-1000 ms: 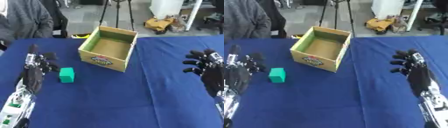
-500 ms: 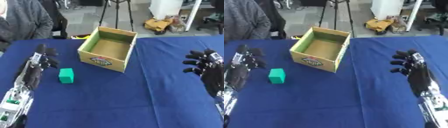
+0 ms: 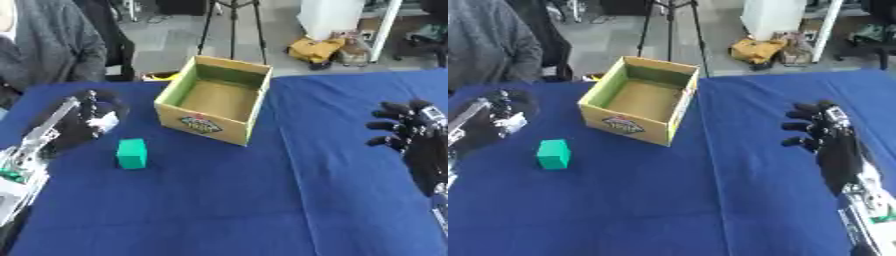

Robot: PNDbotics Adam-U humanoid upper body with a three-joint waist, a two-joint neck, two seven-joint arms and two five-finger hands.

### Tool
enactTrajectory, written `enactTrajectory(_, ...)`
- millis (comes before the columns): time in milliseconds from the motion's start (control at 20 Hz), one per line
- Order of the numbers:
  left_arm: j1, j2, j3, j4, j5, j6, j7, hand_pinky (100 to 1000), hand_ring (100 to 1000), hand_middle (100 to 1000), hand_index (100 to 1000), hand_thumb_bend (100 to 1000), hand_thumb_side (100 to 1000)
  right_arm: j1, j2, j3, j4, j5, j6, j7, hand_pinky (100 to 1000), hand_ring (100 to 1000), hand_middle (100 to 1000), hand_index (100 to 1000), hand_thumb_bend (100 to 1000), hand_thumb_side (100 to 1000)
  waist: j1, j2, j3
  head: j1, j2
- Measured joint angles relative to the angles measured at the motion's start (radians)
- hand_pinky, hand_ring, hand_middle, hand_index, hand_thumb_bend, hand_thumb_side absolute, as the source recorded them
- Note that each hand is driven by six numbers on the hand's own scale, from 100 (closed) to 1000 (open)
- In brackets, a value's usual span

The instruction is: Pick up objects on the table and place them in the box.

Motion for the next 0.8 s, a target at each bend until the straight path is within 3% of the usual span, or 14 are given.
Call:
enactTrajectory(200,-0.075,0.099,-0.102,0.094,-0.063,0.014,-0.063,691,722,730,817,468,394,0.000,0.000,0.006,0.000,0.000,0.001,0.005,563,721,721,834,100,1000,0.002,-0.002,-0.011,0.008,0.000)
enactTrajectory(450,-0.179,0.204,-0.216,0.206,-0.141,-0.038,-0.142,704,736,725,814,426,334,-0.001,0.000,0.012,0.000,0.000,0.003,0.011,563,721,721,834,100,1000,0.000,-0.001,-0.021,0.017,0.000)
enactTrajectory(800,-0.278,0.207,-0.245,0.317,-0.258,-0.151,-0.258,718,745,724,813,433,301,-0.001,0.000,0.012,0.000,0.000,0.004,0.013,563,721,721,834,100,1000,0.001,-0.001,-0.022,0.019,0.000)
